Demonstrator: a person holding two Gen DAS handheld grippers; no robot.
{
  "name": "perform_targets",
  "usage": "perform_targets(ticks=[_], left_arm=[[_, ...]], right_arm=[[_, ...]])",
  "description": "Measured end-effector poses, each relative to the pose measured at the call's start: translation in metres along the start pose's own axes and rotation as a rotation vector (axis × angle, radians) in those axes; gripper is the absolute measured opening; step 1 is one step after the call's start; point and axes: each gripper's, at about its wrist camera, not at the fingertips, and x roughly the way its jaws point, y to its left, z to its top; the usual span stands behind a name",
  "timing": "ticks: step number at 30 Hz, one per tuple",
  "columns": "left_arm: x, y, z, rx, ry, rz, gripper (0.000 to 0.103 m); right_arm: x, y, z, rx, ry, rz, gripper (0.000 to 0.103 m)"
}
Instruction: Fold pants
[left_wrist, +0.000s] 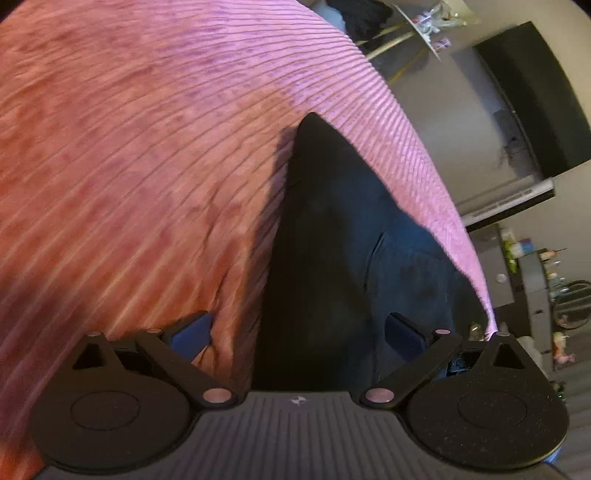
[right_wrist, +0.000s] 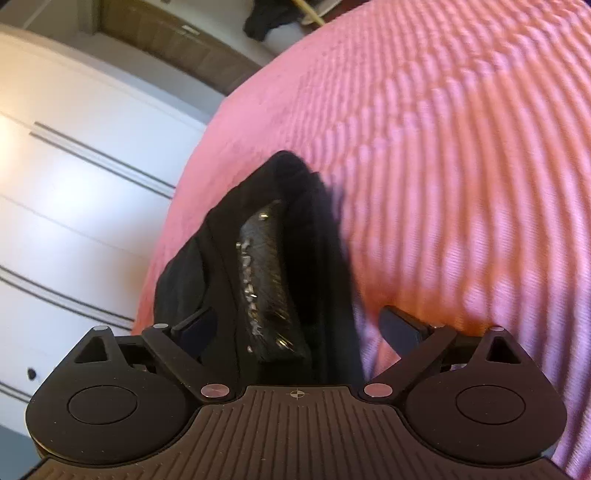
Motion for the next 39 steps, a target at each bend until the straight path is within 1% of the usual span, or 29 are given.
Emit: perform_targets(ticks=[1,2,3,4,5,7,10,11,13,14,17,19,20,21,22,23,24,25,26,27,28,30,32,33,34,35,37,39], left_arm=[[0.003,0.000,0.003,-0.002,0.017,-0.033,0.099],[0.008,-0.001,0.007,0.002,0.041,-0.052,0.099],[0.015,-0.003,0.011,0.021,0.060,-0.036,0.099],[0.020,-0.004,0.015,0.041,0.077,-0.029,0.099],[0.024,-0.004,0.019,0.052,0.086,-0.027,0.099],[0.027,-0.005,0.027,0.035,0.085,-0.036,0.099],[0.030,-0.008,0.027,0.028,0.039,-0.107,0.099],[0.032,-0.013,0.025,0.055,0.022,-0.090,0.099],[0.035,-0.023,0.017,0.135,-0.010,-0.048,0.099],[0.034,-0.026,0.015,0.152,-0.024,-0.039,0.099],[0.023,-0.031,0.014,0.108,-0.063,-0.068,0.098],[0.014,-0.036,0.018,0.081,-0.108,-0.093,0.098],[0.009,-0.038,0.020,0.070,-0.142,-0.101,0.098],[0.005,-0.039,0.021,0.065,-0.181,-0.127,0.098],[0.002,-0.041,0.021,0.059,-0.228,-0.144,0.097],[0.001,-0.042,0.022,0.038,-0.282,-0.143,0.097],[-0.001,-0.042,0.024,0.005,-0.337,-0.107,0.098],[-0.002,-0.043,0.026,-0.023,-0.382,-0.043,0.099],[-0.003,-0.046,0.027,-0.028,-0.409,0.014,0.098],[-0.003,-0.049,0.026,-0.011,-0.414,0.051,0.099],[-0.001,-0.055,0.024,0.014,-0.405,0.080,0.099],[0.000,-0.068,0.013,0.076,-0.403,0.156,0.099],[0.001,-0.080,-0.006,0.124,-0.414,0.201,0.099],[0.004,-0.085,-0.013,0.142,-0.405,0.225,0.099],[0.008,-0.092,-0.019,0.157,-0.396,0.249,0.099],[0.012,-0.099,-0.022,0.170,-0.398,0.269,0.099],[0.015,-0.112,-0.035,0.210,-0.398,0.333,0.099],[0.019,-0.119,-0.044,0.259,-0.382,0.380,0.099]], right_arm=[[0.002,0.002,0.000,-0.018,-0.003,0.001,0.099],[0.004,0.004,0.001,-0.030,-0.012,0.023,0.089],[0.008,0.003,0.002,-0.012,-0.006,0.034,0.083],[0.015,0.001,0.004,0.012,-0.003,0.027,0.077],[0.020,0.001,0.006,0.016,-0.007,0.024,0.069],[0.028,0.004,0.009,0.010,-0.005,0.031,0.067],[0.034,0.016,0.009,-0.032,-0.031,0.026,0.059],[0.035,0.020,0.009,-0.050,-0.039,0.027,0.054],[0.032,0.026,0.013,-0.067,-0.054,0.037,0.049],[0.030,0.030,0.015,-0.078,-0.071,0.052,0.045],[0.028,0.047,0.023,-0.100,-0.125,0.115,0.040],[0.023,0.062,0.029,-0.150,-0.198,0.163,0.040],[0.020,0.068,0.033,-0.173,-0.245,0.190,0.040],[0.018,0.071,0.036,-0.178,-0.272,0.211,0.040],[0.015,0.074,0.042,-0.179,-0.316,0.218,0.050],[0.013,0.076,0.047,-0.180,-0.368,0.200,0.066],[0.005,0.076,0.050,-0.204,-0.451,0.164,0.073],[-0.003,0.076,0.049,-0.241,-0.530,0.126,0.084],[-0.013,0.075,0.048,-0.269,-0.609,0.072,0.092],[-0.019,0.073,0.049,-0.278,-0.626,0.046,0.093],[-0.023,0.070,0.049,-0.283,-0.613,0.050,0.091],[-0.020,0.069,0.048,-0.280,-0.546,0.089,0.088],[-0.002,0.077,0.046,-0.309,-0.444,0.100,0.067],[0.010,0.082,0.044,-0.340,-0.386,0.096,0.063],[0.021,0.089,0.039,-0.385,-0.329,0.088,0.054],[0.027,0.093,0.032,-0.423,-0.284,0.086,0.048],[0.039,0.105,0.016,-0.500,-0.182,0.090,0.042],[0.048,0.114,-0.008,-0.555,-0.120,0.046,0.041]])
